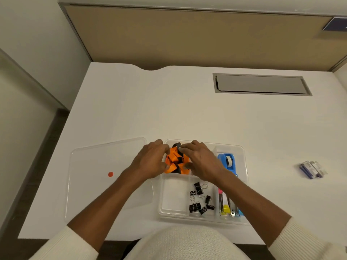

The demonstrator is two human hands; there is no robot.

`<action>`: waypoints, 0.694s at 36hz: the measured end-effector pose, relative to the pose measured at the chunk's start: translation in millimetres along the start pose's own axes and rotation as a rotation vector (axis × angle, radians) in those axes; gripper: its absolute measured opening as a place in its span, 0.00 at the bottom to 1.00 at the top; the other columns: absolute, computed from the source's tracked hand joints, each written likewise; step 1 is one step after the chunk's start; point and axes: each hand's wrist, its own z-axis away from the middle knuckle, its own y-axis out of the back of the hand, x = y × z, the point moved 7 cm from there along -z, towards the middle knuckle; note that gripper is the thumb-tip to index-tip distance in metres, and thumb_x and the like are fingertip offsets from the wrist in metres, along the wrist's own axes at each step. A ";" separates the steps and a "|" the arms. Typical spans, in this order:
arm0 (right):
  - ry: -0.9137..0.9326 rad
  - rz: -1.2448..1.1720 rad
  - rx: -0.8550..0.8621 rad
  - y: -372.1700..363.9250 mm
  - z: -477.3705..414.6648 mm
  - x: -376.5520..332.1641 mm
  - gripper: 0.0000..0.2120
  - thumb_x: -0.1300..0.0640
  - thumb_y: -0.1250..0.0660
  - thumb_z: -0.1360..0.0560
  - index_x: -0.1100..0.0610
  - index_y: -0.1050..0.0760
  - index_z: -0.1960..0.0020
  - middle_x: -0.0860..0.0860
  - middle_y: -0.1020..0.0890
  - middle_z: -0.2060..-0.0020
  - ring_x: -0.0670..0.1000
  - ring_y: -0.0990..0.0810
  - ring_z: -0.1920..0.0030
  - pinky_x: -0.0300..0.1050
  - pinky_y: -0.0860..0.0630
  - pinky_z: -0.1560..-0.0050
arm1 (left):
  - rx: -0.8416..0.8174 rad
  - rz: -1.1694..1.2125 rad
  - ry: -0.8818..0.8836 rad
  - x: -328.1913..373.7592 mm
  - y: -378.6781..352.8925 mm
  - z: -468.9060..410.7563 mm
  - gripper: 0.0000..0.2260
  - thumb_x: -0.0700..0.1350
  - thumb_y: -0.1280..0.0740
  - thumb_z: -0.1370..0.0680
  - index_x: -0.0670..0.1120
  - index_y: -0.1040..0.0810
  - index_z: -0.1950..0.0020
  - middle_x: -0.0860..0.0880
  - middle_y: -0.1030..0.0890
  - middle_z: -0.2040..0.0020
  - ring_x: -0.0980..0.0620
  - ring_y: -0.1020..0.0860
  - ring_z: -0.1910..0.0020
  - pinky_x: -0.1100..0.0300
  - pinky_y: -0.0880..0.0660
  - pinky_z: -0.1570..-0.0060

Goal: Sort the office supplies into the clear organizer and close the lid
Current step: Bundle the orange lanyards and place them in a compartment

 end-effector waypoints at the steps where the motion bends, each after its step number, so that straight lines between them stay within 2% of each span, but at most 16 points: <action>1: 0.023 0.031 -0.010 -1.8 -2.5 -1.7 0.26 0.55 0.24 0.26 0.59 0.24 0.30 0.56 0.19 0.34 0.59 0.23 0.39 0.55 0.25 0.40 | -0.024 0.002 -0.013 -1.0 -3.6 0.5 0.20 0.51 0.21 0.28 0.51 0.20 0.38 0.51 0.22 0.44 0.48 0.23 0.47 0.54 0.23 0.51; 5: 0.079 0.156 -0.007 -11.1 -10.8 -8.8 0.22 0.46 0.29 0.24 0.58 0.23 0.35 0.55 0.17 0.41 0.57 0.23 0.43 0.53 0.27 0.44 | -0.070 -0.098 -0.112 10.1 -15.6 3.7 0.16 0.51 0.20 0.28 0.51 0.19 0.45 0.52 0.21 0.48 0.48 0.21 0.52 0.52 0.21 0.53; 8: 0.094 0.268 -0.050 -24.3 -14.3 -12.5 0.19 0.45 0.31 0.23 0.57 0.23 0.39 0.53 0.18 0.43 0.57 0.25 0.42 0.52 0.31 0.42 | -0.065 -0.206 -0.175 24.1 -22.0 4.3 0.18 0.53 0.21 0.28 0.51 0.20 0.42 0.51 0.21 0.45 0.47 0.20 0.50 0.52 0.22 0.56; 11: 0.092 0.331 -0.072 -30.3 -16.2 -15.1 0.18 0.43 0.30 0.24 0.57 0.20 0.45 0.53 0.17 0.47 0.58 0.24 0.44 0.54 0.30 0.43 | -0.111 -0.230 -0.165 28.6 -26.3 1.4 0.17 0.53 0.21 0.29 0.51 0.18 0.43 0.52 0.18 0.44 0.47 0.18 0.48 0.51 0.20 0.52; 14: 0.080 0.319 -0.050 -29.8 -16.1 -14.8 0.18 0.43 0.28 0.26 0.57 0.18 0.48 0.53 0.16 0.49 0.58 0.23 0.46 0.55 0.29 0.44 | -0.168 -0.185 -0.135 26.6 -21.7 -2.8 0.12 0.55 0.21 0.30 0.53 0.15 0.50 0.52 0.16 0.48 0.47 0.18 0.52 0.51 0.19 0.53; 18: 0.038 0.252 -0.047 -28.3 -12.7 -9.3 0.17 0.42 0.30 0.25 0.53 0.19 0.45 0.50 0.16 0.46 0.56 0.23 0.43 0.55 0.34 0.38 | -0.153 -0.260 -0.140 24.7 -12.1 -6.7 0.11 0.56 0.29 0.26 0.51 0.15 0.51 0.51 0.15 0.54 0.46 0.18 0.57 0.52 0.19 0.57; 20: 0.011 0.206 -0.042 -24.9 -9.4 -7.2 0.15 0.43 0.30 0.24 0.52 0.19 0.45 0.49 0.16 0.47 0.54 0.21 0.43 0.55 0.37 0.32 | -0.147 -0.291 -0.161 28.0 -10.6 -7.9 0.11 0.56 0.30 0.25 0.50 0.15 0.53 0.50 0.15 0.55 0.46 0.18 0.58 0.53 0.21 0.60; 23: -0.025 0.162 -0.010 -19.4 -2.1 -5.1 0.10 0.51 0.30 0.24 0.51 0.19 0.43 0.48 0.15 0.46 0.53 0.20 0.42 0.57 0.42 0.26 | -0.189 -0.239 -0.178 30.8 -12.2 -9.3 0.12 0.59 0.29 0.25 0.51 0.15 0.54 0.51 0.16 0.57 0.48 0.19 0.60 0.55 0.24 0.64; 25: -0.031 0.162 -0.004 -18.4 3.3 -5.2 0.10 0.56 0.28 0.25 0.51 0.18 0.44 0.49 0.15 0.47 0.54 0.19 0.44 0.59 0.42 0.25 | -0.219 -0.225 -0.215 32.3 -14.8 -10.1 0.09 0.56 0.27 0.25 0.53 0.14 0.51 0.50 0.16 0.56 0.48 0.19 0.58 0.53 0.21 0.61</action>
